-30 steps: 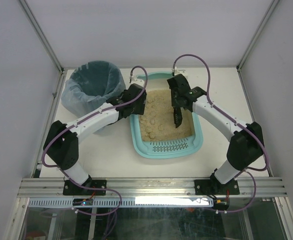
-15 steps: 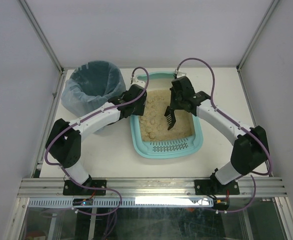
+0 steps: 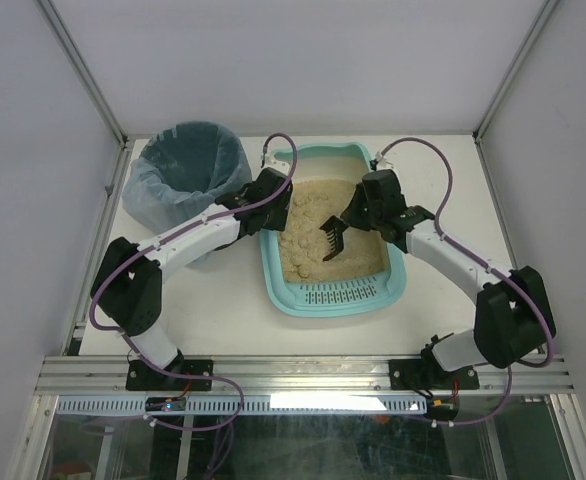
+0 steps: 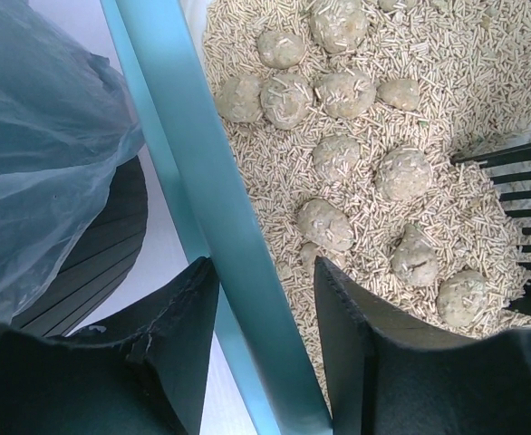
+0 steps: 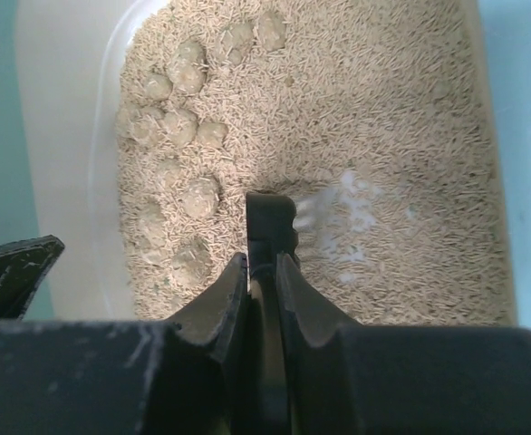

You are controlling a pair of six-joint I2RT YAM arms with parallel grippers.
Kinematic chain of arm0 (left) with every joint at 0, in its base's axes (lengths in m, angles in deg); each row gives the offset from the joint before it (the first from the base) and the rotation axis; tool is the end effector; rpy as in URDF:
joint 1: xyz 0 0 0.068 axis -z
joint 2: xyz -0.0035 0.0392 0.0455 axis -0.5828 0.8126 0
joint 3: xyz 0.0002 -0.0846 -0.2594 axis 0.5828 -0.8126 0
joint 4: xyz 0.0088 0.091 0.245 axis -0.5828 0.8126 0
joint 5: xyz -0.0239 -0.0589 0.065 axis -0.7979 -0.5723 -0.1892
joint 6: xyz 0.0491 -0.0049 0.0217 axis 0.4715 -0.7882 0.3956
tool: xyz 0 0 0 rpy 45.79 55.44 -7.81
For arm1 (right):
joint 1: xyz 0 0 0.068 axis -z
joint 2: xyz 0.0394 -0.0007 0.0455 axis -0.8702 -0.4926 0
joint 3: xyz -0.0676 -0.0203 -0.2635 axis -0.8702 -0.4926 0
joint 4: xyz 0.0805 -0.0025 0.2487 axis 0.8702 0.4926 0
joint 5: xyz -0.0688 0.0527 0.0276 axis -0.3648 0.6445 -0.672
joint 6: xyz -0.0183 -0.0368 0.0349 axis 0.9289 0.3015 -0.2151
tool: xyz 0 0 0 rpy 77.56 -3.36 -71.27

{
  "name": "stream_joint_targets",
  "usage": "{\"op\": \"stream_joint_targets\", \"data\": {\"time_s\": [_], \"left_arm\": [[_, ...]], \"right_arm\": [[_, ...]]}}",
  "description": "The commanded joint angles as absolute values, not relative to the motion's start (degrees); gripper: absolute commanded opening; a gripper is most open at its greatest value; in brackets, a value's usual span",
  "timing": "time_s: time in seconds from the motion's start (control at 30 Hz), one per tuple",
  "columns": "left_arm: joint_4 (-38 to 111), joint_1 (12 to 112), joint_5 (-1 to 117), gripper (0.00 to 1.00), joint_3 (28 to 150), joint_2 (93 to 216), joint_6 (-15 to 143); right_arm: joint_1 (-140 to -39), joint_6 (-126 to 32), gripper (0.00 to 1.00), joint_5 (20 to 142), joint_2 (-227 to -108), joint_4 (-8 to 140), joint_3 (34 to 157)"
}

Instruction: Clean the litter box

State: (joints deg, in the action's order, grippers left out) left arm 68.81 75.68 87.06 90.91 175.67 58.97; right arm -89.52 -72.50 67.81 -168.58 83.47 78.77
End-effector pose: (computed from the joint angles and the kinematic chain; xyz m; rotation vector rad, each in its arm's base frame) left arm 0.2867 -0.2245 0.2530 0.3413 2.3843 0.0032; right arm 0.2766 0.1499 0.2620 0.1185 2.3224 0.4483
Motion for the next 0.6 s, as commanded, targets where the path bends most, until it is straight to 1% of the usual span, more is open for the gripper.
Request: {"op": "stream_joint_targets", "data": {"time_s": [0.0, 0.17, 0.43, 0.57], "left_arm": [[65.8, 76.1, 80.9, 0.45, 92.2, 177.0, 59.6], [65.8, 76.1, 80.0, 0.44, 92.4, 177.3, 59.9], [65.9, 76.1, 79.4, 0.43, 92.5, 177.7, 60.2], [65.9, 76.1, 79.6, 0.42, 92.6, 177.8, 60.4]], "right_arm": [[-90.2, -79.7, 0.00, 75.0, -169.2, 77.4, 74.6], [-90.9, -83.2, 0.00, 80.2, -172.1, 70.7, 71.7], [-95.8, -85.9, 0.00, 83.4, -177.9, 63.9, 71.6], [-95.9, -86.8, 0.00, 83.4, -177.6, 62.8, 70.8]]}}
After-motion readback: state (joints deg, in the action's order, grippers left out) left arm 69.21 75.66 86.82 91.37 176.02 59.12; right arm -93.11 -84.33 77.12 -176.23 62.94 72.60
